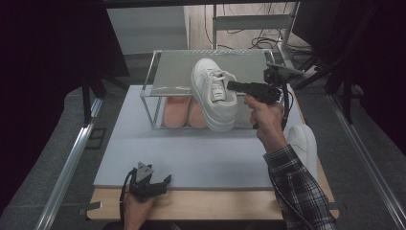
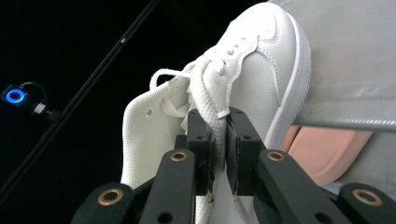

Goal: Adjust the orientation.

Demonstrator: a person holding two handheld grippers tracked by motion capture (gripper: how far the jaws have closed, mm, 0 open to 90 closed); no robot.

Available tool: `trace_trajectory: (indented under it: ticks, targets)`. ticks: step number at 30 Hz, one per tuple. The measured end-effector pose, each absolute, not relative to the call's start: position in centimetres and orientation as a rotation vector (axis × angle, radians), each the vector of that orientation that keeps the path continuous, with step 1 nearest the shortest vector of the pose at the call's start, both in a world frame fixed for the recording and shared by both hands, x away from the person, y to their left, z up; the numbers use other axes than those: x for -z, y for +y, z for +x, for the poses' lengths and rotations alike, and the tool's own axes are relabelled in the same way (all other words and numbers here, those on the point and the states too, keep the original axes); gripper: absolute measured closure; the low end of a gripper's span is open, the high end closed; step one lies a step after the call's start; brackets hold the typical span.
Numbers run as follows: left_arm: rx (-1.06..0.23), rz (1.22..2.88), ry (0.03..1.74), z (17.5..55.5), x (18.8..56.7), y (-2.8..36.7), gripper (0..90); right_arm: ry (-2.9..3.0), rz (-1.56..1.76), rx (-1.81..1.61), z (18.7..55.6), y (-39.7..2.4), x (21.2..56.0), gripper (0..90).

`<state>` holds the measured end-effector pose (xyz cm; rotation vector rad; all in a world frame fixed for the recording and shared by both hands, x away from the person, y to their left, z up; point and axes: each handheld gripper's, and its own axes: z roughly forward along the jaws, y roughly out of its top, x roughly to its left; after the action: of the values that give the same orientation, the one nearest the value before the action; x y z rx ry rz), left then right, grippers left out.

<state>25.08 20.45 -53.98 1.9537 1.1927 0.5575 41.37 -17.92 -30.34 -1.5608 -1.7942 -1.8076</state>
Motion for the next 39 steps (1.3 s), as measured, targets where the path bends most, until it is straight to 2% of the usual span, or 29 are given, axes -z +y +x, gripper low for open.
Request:
trace_trajectory:
  ticks: [27, 39]
  targets:
    - [-0.556, 1.953, 1.193, 25.1, 54.0, 20.5, 12.7, -1.74, -1.729, 1.788, 47.2, -15.9, 31.2, 79.2]
    - [-0.557, 1.954, 1.193, 25.1, 54.0, 20.5, 12.7, -1.784, -1.691, 1.801, 47.3, -15.4, 30.9, 65.2]
